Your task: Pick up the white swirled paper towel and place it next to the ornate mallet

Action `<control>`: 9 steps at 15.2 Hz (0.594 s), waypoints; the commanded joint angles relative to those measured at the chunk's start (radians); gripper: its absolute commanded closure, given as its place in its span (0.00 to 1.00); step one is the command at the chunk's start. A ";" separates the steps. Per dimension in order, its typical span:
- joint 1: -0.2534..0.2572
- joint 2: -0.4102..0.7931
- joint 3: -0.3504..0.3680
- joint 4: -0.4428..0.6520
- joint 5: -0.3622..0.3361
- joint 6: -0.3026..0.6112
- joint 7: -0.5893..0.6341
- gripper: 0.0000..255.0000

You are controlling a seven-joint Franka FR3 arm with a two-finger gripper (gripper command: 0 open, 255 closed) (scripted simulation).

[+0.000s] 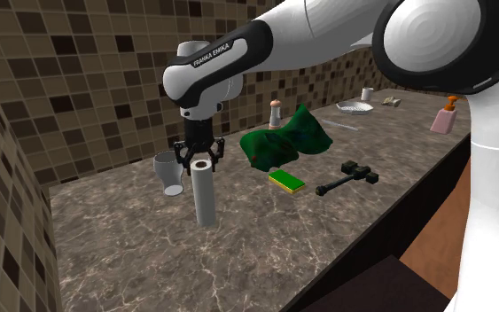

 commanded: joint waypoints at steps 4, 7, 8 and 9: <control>0.000 -0.014 0.002 0.034 0.004 -0.048 0.000 1.00; 0.000 -0.022 0.003 0.063 0.006 -0.085 0.001 1.00; 0.000 -0.025 0.003 0.073 0.006 -0.098 0.001 1.00; 0.000 -0.027 0.004 0.084 0.007 -0.111 0.001 1.00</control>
